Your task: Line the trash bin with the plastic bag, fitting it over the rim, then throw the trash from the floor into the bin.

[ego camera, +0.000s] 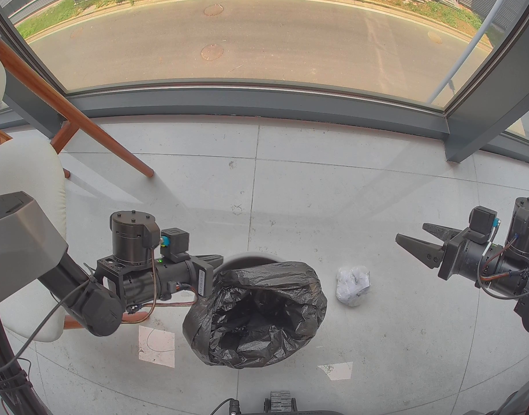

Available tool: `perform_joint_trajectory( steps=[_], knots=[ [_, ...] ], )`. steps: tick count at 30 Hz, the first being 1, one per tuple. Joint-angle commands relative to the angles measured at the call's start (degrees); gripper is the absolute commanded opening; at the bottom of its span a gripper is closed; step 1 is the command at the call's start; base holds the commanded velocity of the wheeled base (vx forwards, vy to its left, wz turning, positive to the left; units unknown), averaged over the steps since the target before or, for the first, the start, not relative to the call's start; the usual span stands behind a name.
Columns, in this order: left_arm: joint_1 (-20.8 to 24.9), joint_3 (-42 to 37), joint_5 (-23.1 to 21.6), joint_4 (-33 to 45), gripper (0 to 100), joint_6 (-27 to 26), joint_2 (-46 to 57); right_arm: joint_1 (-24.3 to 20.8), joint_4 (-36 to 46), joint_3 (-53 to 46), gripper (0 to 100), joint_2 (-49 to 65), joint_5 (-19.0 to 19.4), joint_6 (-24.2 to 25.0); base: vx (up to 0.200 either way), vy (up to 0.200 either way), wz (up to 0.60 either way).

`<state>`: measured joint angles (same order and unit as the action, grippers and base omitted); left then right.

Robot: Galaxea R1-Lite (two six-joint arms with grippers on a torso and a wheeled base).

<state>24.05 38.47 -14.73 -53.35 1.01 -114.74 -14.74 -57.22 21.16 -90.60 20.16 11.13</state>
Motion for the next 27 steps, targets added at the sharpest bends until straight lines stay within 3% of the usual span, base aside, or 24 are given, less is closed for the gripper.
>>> perform_joint_trajectory(
  steps=[1, 17, 18, 27],
  knots=[
    [5.6, -3.1, -1.2, -0.2, 0, -0.3, 2.1, 0.0, -0.1, -1.3, 100, 0.5, 0.1, -0.1, 0.0, 0.0, 0.0],
    [5.8, -1.7, -0.9, -0.4, 0, -6.4, -2.2, 0.0, -0.1, -3.1, 100, 1.6, 0.1, 0.0, 0.0, 0.0, 0.0],
    [5.8, -1.7, -0.9, -0.4, 100, -6.6, -2.2, 0.0, -0.1, -3.1, 100, 1.6, 0.1, 0.0, 0.0, 0.0, 0.0],
    [5.8, -1.4, 1.4, -0.2, 100, -9.4, -2.9, -0.2, -0.1, -2.9, 100, 1.5, 0.1, 0.0, 0.0, 0.0, 0.0]
  ],
)
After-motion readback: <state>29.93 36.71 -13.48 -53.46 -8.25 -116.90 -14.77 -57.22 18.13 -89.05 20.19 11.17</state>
